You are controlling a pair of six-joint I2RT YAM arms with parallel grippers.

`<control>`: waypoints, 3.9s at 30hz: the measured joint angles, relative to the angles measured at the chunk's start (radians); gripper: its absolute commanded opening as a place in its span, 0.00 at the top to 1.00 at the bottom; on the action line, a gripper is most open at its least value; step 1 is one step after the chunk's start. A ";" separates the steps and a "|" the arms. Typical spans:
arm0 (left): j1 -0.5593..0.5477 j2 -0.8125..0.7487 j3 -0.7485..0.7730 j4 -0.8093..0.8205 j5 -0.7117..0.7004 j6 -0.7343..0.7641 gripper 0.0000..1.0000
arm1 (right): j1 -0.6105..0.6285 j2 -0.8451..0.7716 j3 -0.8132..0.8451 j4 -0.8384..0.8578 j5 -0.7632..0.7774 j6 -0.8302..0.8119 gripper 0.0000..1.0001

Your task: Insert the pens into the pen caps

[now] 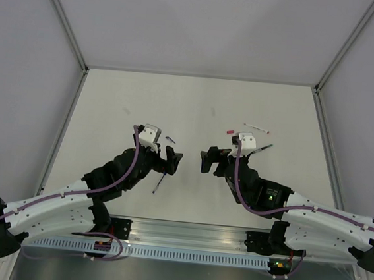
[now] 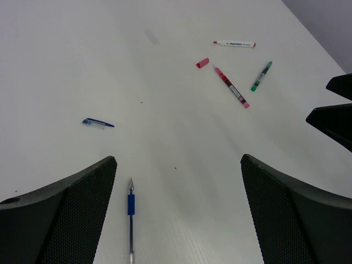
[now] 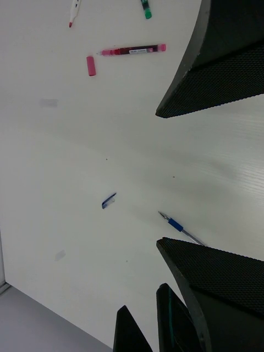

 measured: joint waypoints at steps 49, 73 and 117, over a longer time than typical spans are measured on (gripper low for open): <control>0.290 0.658 0.148 -0.427 0.394 -0.077 0.44 | 0.000 -0.088 -0.058 0.045 -0.016 -0.028 0.02; 0.242 0.759 0.229 -0.450 0.309 -0.093 0.98 | 0.000 -0.046 -0.058 0.061 -0.014 -0.031 0.02; 0.232 0.014 -0.054 0.089 0.864 -0.256 0.98 | 0.000 0.137 -0.113 0.445 -0.357 0.160 0.76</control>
